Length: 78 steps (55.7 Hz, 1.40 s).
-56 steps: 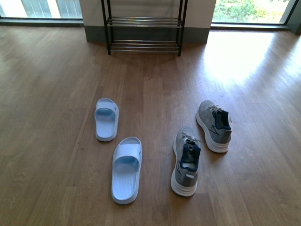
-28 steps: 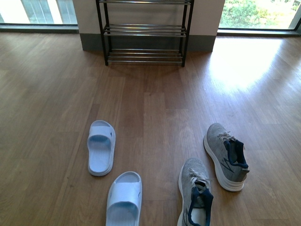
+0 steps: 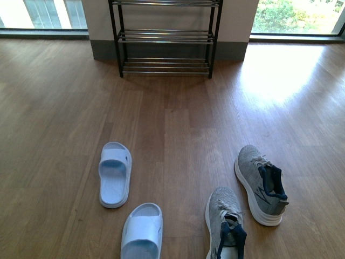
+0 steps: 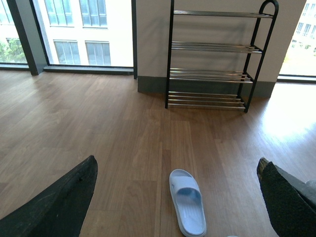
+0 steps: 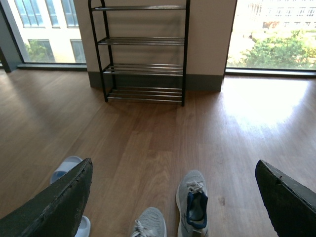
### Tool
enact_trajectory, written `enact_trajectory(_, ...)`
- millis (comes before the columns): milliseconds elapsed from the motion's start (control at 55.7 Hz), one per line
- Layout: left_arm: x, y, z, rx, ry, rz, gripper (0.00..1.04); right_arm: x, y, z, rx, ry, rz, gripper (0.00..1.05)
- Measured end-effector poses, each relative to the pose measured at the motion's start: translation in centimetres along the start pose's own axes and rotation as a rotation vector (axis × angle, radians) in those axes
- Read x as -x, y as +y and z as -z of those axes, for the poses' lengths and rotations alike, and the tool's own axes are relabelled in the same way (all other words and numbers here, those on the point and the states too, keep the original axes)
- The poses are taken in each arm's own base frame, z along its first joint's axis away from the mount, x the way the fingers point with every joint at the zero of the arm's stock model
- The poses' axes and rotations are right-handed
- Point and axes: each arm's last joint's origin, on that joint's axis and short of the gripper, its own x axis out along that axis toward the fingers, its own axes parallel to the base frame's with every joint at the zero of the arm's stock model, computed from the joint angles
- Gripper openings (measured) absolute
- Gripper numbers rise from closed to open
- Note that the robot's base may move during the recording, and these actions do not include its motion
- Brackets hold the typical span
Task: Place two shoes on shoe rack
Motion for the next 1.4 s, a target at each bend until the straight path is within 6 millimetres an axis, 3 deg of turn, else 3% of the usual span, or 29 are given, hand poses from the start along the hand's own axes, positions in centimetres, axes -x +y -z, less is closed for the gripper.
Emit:
enact_trajectory(772, 0.0, 0.0, 0.0, 0.000, 0.000, 0.000, 0.95, 0.0, 0.0, 0.0, -0.001, 0.004, -0.002, 0.96)
enact_trajectory(969, 0.0, 0.0, 0.0, 0.000, 0.000, 0.000, 0.95, -1.2, -0.3, 0.5, -0.048, 0.228, -0.004, 0.96)
enact_trajectory(1095, 0.0, 0.0, 0.0, 0.000, 0.000, 0.000, 0.95, -3.9, -1.1, -0.8, -0.024, 0.296, 0.052, 0.96)
enact_trajectory(1221, 0.0, 0.0, 0.0, 0.000, 0.000, 0.000, 0.95, -8.5, -1.6, -0.6, -0.005, 0.373, 0.051, 0.96)
enact_trajectory(1310, 0.0, 0.0, 0.0, 0.000, 0.000, 0.000, 0.95, -12.1, -2.3, 0.2, -0.014, 0.433, 0.058, 0.96)
enact_trajectory(1400, 0.0, 0.0, 0.0, 0.000, 0.000, 0.000, 0.95, -17.0, -3.5, 2.8, -0.030, 0.544, 0.084, 0.96)
